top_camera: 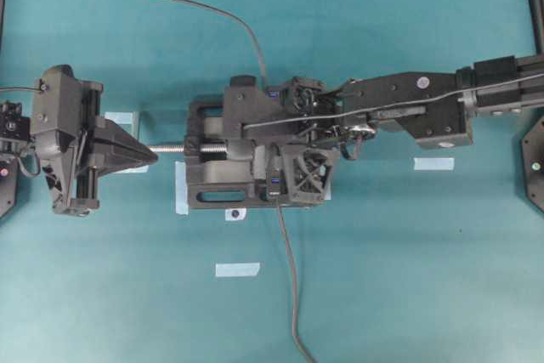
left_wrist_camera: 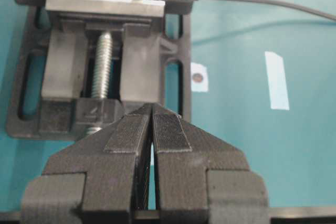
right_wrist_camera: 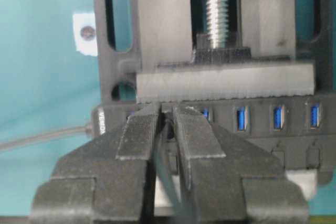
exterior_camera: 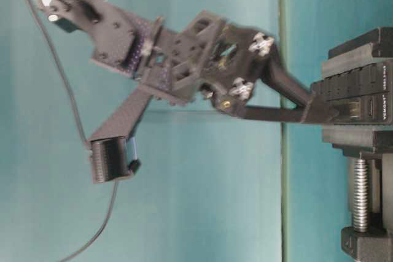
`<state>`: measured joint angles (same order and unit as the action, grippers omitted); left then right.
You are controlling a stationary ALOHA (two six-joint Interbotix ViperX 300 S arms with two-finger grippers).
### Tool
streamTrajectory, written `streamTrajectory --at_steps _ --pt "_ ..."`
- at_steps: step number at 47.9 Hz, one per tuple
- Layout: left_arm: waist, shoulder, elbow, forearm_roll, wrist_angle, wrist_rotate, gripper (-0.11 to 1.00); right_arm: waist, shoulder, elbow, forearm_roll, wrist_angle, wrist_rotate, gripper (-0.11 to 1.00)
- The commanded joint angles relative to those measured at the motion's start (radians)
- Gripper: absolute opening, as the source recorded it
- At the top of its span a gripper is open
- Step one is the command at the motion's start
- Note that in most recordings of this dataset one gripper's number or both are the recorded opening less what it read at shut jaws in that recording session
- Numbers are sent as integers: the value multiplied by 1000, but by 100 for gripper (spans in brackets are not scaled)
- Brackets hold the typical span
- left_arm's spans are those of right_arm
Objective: Insert the USB into the second port from the front of the fixed hub.
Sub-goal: 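Push the USB plug into the second port with the right gripper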
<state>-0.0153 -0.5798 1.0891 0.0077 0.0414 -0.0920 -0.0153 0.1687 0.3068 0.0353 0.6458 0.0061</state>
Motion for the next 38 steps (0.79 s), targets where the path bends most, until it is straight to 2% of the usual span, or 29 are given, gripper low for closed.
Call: streamTrajectory --at_steps 1,38 --pt "0 -5 -25 3 -8 0 0 2 -28 2 2 -9 12 10" --pt "0 -5 -23 3 -8 0 0 2 -20 20 2 -25 11 10"
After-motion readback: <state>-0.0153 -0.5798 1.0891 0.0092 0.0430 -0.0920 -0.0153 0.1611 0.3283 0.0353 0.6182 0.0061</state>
